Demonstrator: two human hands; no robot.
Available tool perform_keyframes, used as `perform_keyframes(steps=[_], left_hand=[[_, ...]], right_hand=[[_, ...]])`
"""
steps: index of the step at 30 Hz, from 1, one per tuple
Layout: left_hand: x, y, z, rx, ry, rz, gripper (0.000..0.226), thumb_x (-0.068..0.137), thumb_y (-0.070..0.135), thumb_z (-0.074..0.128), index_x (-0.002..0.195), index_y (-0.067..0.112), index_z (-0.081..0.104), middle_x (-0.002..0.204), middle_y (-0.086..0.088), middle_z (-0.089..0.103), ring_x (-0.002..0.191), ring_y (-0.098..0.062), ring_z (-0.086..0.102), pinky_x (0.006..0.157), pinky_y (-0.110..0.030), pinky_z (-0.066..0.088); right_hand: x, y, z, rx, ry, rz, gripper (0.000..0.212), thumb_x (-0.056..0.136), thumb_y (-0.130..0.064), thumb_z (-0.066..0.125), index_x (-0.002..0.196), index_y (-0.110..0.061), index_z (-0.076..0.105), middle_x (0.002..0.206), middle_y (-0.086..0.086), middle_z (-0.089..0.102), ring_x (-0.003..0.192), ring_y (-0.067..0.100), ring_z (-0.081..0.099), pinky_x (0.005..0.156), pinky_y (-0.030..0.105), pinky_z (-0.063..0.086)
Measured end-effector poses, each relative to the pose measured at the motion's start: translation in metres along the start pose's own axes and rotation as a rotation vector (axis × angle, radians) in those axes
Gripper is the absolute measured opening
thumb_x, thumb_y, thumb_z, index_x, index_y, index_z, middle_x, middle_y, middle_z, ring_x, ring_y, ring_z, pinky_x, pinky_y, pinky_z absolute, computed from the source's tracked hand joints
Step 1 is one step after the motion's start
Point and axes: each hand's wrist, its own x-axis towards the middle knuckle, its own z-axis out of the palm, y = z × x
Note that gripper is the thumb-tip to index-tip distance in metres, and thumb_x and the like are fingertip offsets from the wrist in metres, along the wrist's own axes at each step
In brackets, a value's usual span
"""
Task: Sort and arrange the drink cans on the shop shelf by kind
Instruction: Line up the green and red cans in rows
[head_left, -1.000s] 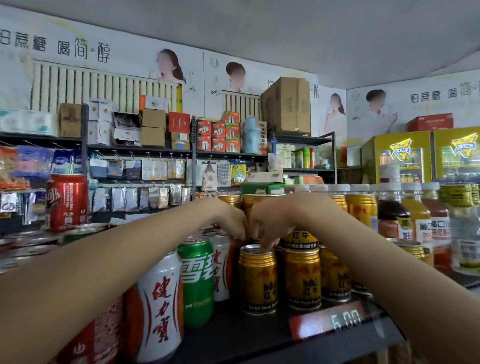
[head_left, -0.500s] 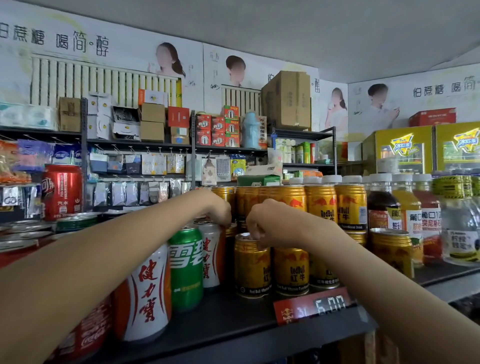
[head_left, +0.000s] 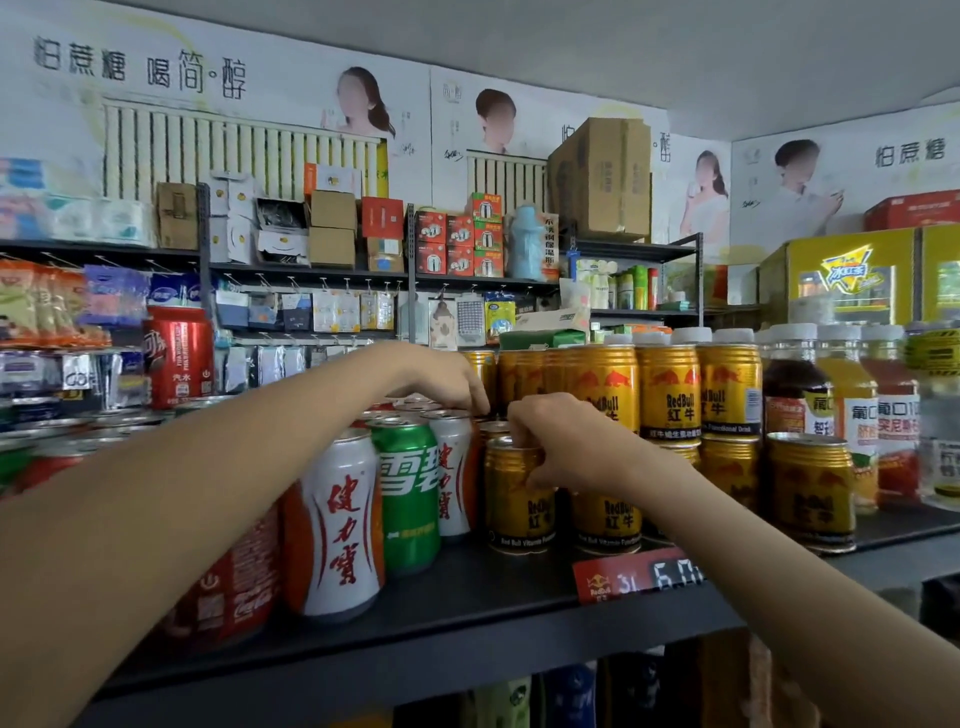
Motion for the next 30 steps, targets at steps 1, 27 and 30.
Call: perform_keyframes(steps=[1, 27, 30], left_hand=[[-0.007, -0.001, -0.001, -0.016, -0.002, 0.006, 0.040, 0.093, 0.000, 0.039, 0.127, 0.015, 0.054, 0.136, 0.000, 0.046, 0.123, -0.014, 0.042, 0.093, -0.022, 0.033], [-0.022, -0.029, 0.001, -0.048, 0.116, 0.020, 0.034, 0.092, 0.006, 0.046, 0.123, 0.012, 0.058, 0.131, -0.003, 0.053, 0.121, -0.018, 0.046, 0.104, -0.030, 0.036], [-0.023, -0.030, 0.003, -0.051, 0.121, 0.023, 0.034, 0.092, 0.005, 0.046, 0.122, 0.012, 0.059, 0.131, -0.003, 0.053, 0.121, -0.018, 0.047, 0.105, -0.031, 0.036]], right_hand=[[0.001, -0.002, 0.000, 0.018, -0.002, 0.015, 0.030, 0.074, -0.013, 0.075, 0.085, -0.016, 0.047, 0.094, -0.005, 0.050, 0.085, 0.012, 0.050, 0.067, 0.023, 0.047], [0.111, 0.005, -0.011, -0.158, 0.180, 0.199, 0.024, 0.085, 0.003, 0.057, 0.108, 0.000, 0.054, 0.113, 0.016, 0.055, 0.101, 0.029, 0.057, 0.070, 0.029, 0.040], [0.110, 0.003, -0.006, -0.150, 0.234, 0.205, 0.025, 0.087, 0.005, 0.051, 0.111, 0.000, 0.053, 0.115, 0.016, 0.053, 0.103, 0.031, 0.055, 0.071, 0.030, 0.038]])
